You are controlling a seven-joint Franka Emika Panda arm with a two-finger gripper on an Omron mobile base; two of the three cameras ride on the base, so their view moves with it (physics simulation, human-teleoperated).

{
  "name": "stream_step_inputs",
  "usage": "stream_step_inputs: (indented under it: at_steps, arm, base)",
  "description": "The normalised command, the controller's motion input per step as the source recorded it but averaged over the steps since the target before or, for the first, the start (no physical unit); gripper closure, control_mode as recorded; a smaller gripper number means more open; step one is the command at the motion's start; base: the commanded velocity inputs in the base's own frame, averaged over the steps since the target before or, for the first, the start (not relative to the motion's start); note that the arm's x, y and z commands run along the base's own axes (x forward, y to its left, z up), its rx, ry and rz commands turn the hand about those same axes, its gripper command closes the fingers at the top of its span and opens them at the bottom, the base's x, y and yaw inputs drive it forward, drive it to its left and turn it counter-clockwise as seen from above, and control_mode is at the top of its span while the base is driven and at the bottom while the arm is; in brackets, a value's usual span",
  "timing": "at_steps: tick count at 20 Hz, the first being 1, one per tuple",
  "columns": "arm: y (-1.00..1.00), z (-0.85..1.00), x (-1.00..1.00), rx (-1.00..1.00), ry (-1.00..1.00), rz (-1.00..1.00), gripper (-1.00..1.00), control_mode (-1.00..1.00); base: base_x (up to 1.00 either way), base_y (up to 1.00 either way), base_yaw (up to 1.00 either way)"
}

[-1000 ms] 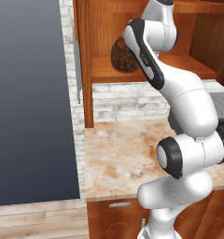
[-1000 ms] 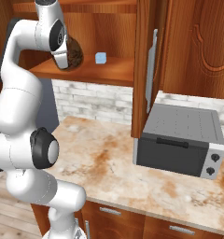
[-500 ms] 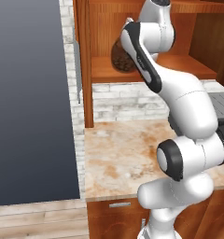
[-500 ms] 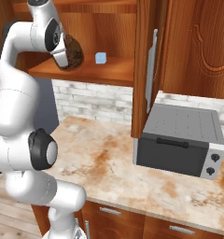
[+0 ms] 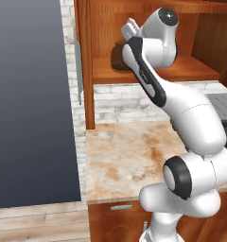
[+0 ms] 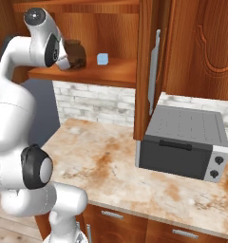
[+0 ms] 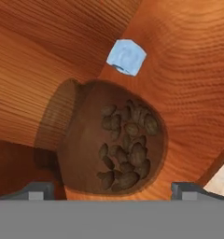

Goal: Pick the jar and candle from the dining table and place them in the open cabinet. Close the cabinet after placing the objects.

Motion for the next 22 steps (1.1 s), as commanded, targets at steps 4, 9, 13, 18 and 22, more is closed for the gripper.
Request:
stream_step_inputs:
  at_steps: [4,9,13,18,22]
  arm:
    - [0.0,0.0,0.13,0.0,-0.15,0.16,-1.0,-1.0]
    - [0.0,0.04,-0.03,0.03,-0.19,0.26,-1.0,-1.0]
    - [0.08,0.07,-0.26,0.0,-0.21,0.32,-1.0,-1.0]
    - [0.14,0.06,-0.39,-0.04,-0.16,0.28,-1.0,-1.0]
    - [0.13,0.13,-0.42,-0.11,-0.1,0.15,-1.0,-1.0]
  base:
    - [0.0,0.0,0.0]
    - [0.0,0.0,0.0]
    - [0.0,0.0,0.0]
    - [0.0,0.0,0.0]
    - [0.0,0.0,0.0]
